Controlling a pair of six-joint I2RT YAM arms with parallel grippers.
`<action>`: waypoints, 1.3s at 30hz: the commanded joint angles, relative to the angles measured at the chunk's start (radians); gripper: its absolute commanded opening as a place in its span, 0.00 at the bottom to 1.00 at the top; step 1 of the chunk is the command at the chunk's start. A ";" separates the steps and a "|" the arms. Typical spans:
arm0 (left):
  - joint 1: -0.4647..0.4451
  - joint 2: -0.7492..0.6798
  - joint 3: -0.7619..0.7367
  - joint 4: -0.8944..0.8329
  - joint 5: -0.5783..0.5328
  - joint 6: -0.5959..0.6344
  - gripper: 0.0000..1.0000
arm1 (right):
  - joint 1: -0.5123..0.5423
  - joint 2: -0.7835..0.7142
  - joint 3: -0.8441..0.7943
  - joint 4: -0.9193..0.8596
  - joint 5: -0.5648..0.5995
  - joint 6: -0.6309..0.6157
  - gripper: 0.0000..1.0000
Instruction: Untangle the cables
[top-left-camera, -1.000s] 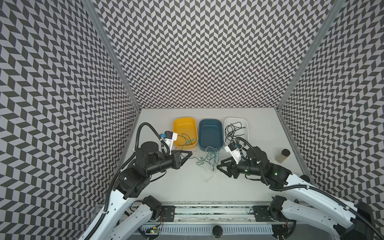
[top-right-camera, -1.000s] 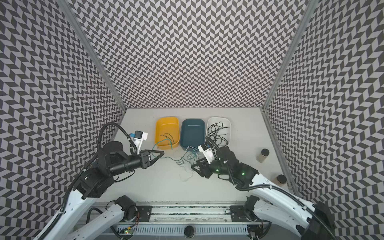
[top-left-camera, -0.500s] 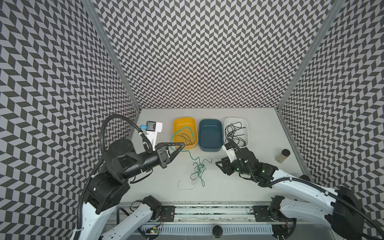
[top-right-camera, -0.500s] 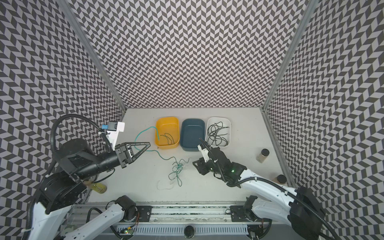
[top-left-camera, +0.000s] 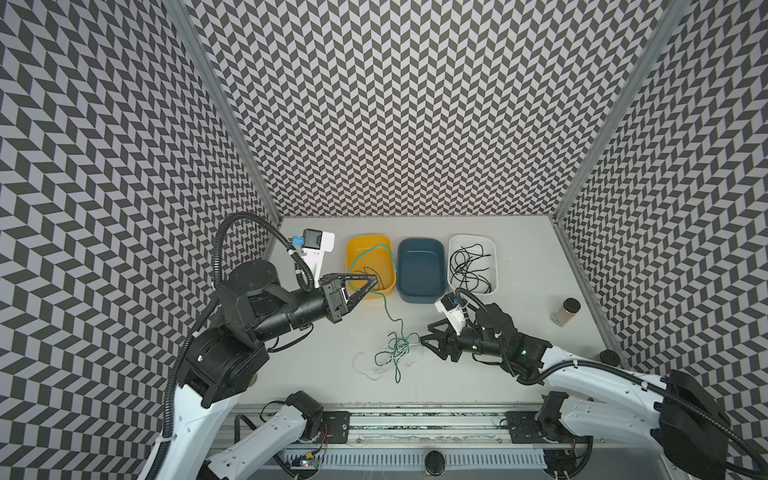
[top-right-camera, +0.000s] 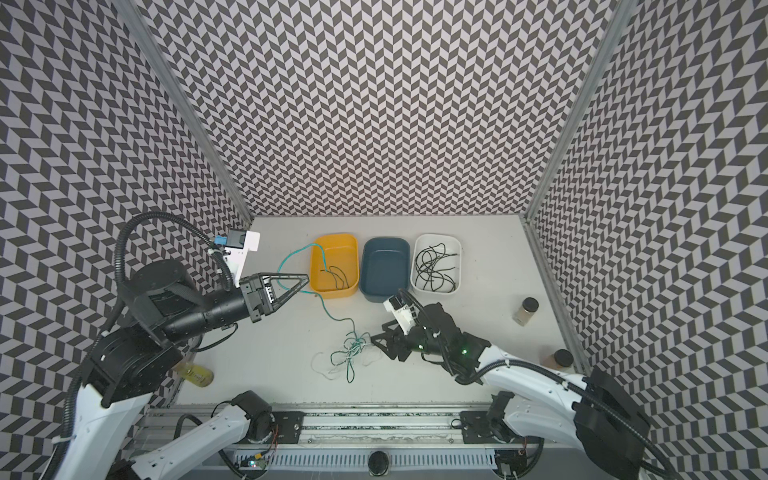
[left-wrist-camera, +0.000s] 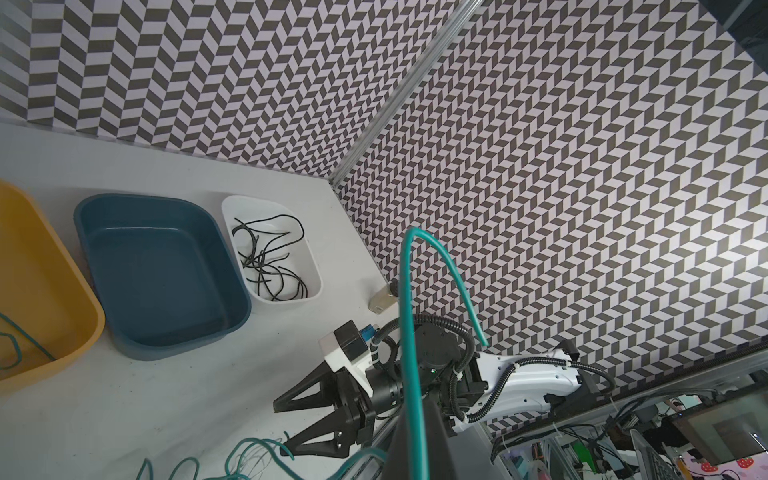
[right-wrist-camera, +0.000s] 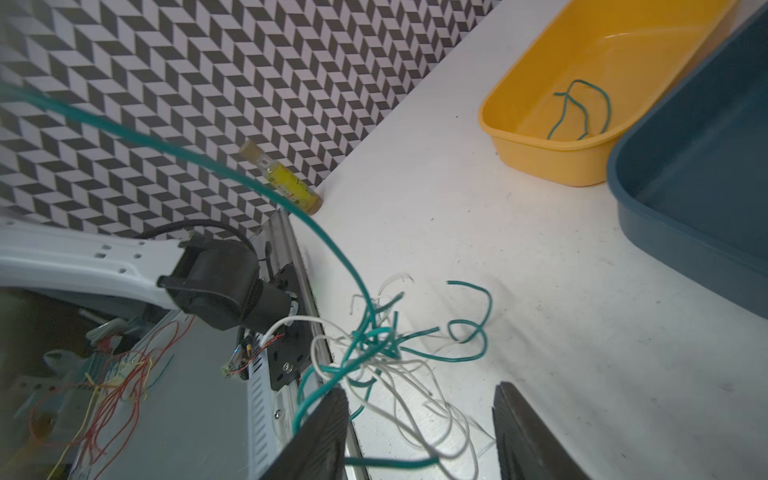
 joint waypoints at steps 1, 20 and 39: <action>-0.002 0.009 0.029 0.049 0.019 0.015 0.00 | 0.011 -0.015 -0.056 0.160 -0.055 -0.067 0.58; -0.001 0.059 0.032 -0.043 -0.020 0.120 0.00 | -0.013 -0.111 0.019 -0.154 0.201 0.034 0.76; -0.001 0.061 0.045 -0.023 0.004 0.106 0.00 | -0.010 0.057 0.066 -0.097 0.174 0.157 0.69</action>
